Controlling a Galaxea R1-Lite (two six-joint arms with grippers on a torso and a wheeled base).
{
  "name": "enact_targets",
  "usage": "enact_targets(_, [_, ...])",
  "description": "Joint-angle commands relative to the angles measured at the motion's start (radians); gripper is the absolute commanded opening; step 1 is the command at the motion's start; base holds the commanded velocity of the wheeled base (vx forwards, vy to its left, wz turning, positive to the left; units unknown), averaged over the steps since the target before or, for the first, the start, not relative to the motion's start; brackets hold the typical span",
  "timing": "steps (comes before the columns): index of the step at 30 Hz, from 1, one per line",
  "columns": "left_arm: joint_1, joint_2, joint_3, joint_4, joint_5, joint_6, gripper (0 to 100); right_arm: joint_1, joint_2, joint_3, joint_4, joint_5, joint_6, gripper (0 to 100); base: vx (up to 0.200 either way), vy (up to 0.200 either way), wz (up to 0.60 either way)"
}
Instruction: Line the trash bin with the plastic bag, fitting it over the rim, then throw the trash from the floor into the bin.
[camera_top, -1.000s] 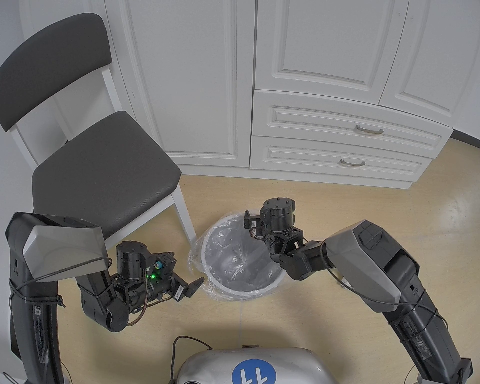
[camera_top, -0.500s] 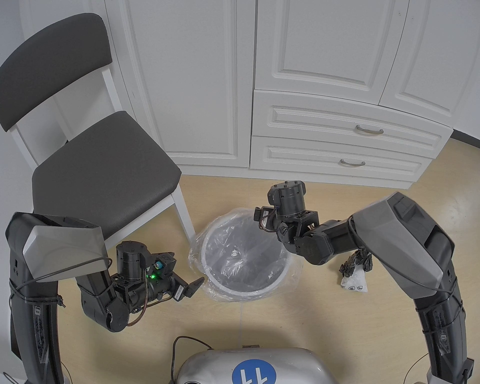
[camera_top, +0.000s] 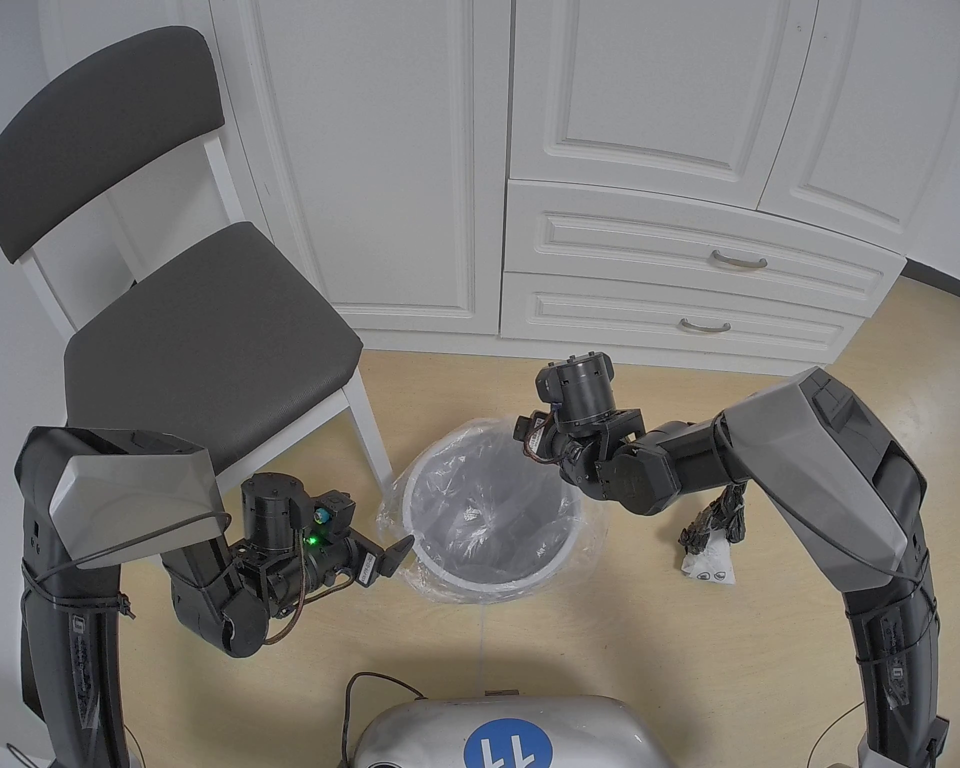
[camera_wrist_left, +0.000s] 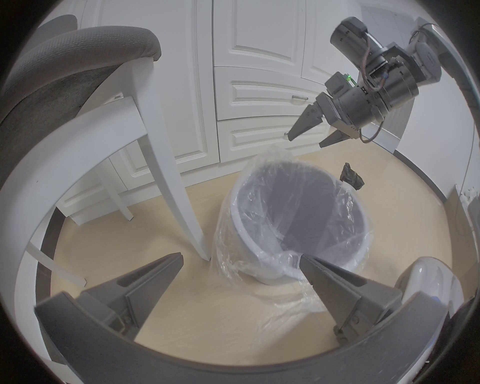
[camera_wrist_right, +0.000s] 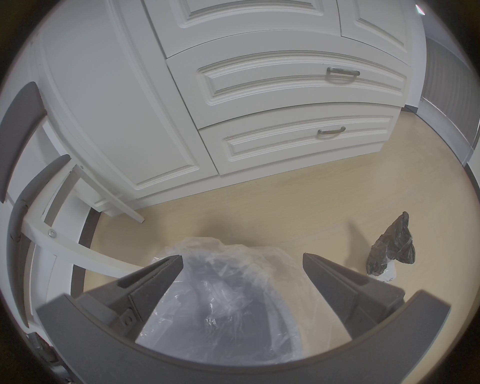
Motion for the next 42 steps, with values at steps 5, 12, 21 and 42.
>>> enact_targets(5, [0.007, 0.015, -0.044, 0.006, 0.005, -0.007, 100, -0.014, 0.078, -0.025, -0.136, -0.001, -0.008, 100, 0.0, 0.0, 0.0])
enact_targets(12, [0.012, 0.01, -0.044, 0.006, 0.005, -0.007, 100, -0.017, 0.244, -0.197, -0.2, -0.003, -0.061, 100, 0.0, 0.0, 0.0])
enact_targets(21, [0.02, 0.007, -0.047, 0.005, 0.005, -0.007, 100, -0.033, 0.397, -0.318, -0.211, -0.012, -0.122, 100, 0.0, 0.0, 0.0])
enact_targets(42, [0.027, 0.004, -0.052, 0.006, 0.005, -0.007, 100, -0.043, 0.189, -0.277, -0.2, -0.015, -0.148, 100, 0.0, 0.0, 0.0])
